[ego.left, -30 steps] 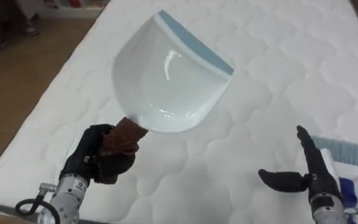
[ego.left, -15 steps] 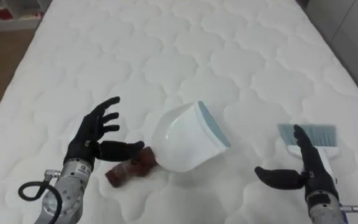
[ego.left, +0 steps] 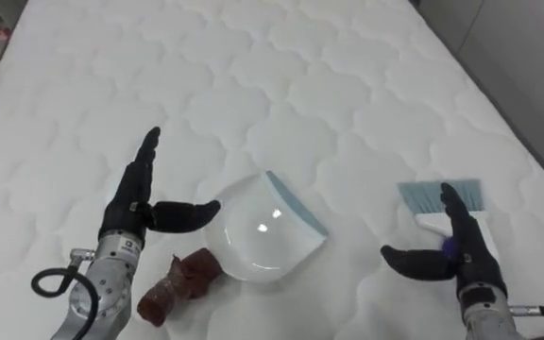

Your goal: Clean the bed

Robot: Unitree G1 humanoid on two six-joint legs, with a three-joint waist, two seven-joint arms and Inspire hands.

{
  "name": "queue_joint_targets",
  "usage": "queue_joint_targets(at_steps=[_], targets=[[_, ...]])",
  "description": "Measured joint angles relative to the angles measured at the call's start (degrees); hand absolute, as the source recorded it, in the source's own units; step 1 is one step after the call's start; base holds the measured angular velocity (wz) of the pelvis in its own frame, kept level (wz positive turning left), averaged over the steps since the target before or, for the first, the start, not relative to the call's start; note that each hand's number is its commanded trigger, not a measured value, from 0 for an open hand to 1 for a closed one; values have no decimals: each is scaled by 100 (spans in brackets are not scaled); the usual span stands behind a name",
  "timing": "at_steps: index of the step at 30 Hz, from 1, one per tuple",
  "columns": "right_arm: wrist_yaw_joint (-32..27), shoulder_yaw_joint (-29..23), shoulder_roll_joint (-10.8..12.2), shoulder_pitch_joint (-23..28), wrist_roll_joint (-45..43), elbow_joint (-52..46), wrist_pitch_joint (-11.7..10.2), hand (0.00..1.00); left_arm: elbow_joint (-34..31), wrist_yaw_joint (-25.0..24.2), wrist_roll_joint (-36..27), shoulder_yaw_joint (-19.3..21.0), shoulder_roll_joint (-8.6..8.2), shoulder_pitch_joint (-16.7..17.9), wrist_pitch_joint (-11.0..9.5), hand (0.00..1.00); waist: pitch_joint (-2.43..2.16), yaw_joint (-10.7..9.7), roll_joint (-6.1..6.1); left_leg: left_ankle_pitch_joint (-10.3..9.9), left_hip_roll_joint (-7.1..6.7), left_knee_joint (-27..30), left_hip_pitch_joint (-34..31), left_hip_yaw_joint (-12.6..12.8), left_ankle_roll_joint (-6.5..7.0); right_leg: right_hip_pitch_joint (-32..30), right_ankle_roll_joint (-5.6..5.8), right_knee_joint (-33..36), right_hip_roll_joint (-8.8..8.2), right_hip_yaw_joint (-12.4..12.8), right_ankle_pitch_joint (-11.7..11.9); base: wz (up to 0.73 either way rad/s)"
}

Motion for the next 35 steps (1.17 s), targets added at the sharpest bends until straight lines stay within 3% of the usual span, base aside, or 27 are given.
queue_joint_targets(at_steps=[4, 7, 10, 12, 15, 17, 19, 21, 25, 28, 32, 35], targets=[[-248, -172, -2, 255, 176, 232, 0, 0, 196, 305, -1, 0, 5, 359, -1, 0, -35, 103, -9, 8, 41, -177, 185, -7, -9, 237, -22, -265, 23, -37, 67, 3], [-485, -454, 7, 349, 353, 964, 2, 0, 975, 466, 39, 135, -18, 656, -12, 0, -57, 159, -26, 70, 51, -428, 438, -53, -27, 531, -36, -585, 13, -140, 149, 9], [-758, -819, 19, 482, 401, 1595, -13, 0, 1696, 619, 15, 550, -30, 1243, -19, 0, -61, 252, -78, 101, 57, -606, 627, -80, -38, 691, -55, -716, 27, -144, 172, -2], [-863, -1011, 33, 573, 628, 2181, -24, 0, 2151, 746, -245, 914, -43, 1625, -22, 0, -56, 272, -144, 102, 65, -612, 623, -216, -40, 795, -62, -892, 6, -276, 236, 22], [-932, -1123, 49, 566, 767, 2859, -44, 0, 2761, 982, -297, 1150, -46, 1840, -34, 0, -77, 323, -165, 103, 69, -612, 661, -234, -40, 881, -60, -968, -23, -311, 268, 10], [-933, -1154, 98, 573, 756, 3210, -54, 0, 3145, 1208, -294, 1328, -79, 1999, -31, 0, -63, 301, -170, 115, 51, -608, 664, -279, -27, 898, -51, -960, -32, -340, 273, 9], [-909, -1180, 103, 561, 731, 3576, -51, 0, 3388, 1325, -287, 1347, -94, 1999, -41, 0, -35, 304, -201, 129, 32, -620, 703, -311, -16, 952, -44, -966, -41, -389, 268, 12], [-863, -1282, 139, 488, 695, 4029, -47, 0, 3705, 1348, -288, 1596, -239, 2045, -44, 0, -53, 342, -178, 131, 46, -658, 757, -301, -12, 992, -36, -957, -40, -381, 270, -5], [-847, -1286, 225, 511, 691, 4389, 30, 0, 4092, 1387, -292, 1646, -293, 2073, -33, 0, -44, 353, -158, 131, 31, -680, 811, -306, -14, 1045, -35, -972, -33, -400, 271, -1], [-810, -1277, 268, 433, 655, 4526, 112, 0, 4528, 1307, -292, 1647, -326, 1884, 43, 0, -45, 362, -145, 132, 29, -659, 739, -307, -15, 969, -35, -965, -36, -401, 271, 0], [-363, -1271, 273, 349, 109, 4594, 156, 0, 4674, 792, -423, 1642, -328, 1738, 103, 0, -39, 439, -137, 133, 24, -664, 691, -329, -14, 957, -29, -1022, -50, -431, 278, 2], [53, -1258, 340, 140, -16, 4712, 292, 0, 4786, 272, -476, 1531, -328, 1633, 255, 0, -38, 448, -138, 133, 28, -670, 678, -318, -14, 957, -28, -1067, -43, -412, 289, -1]])
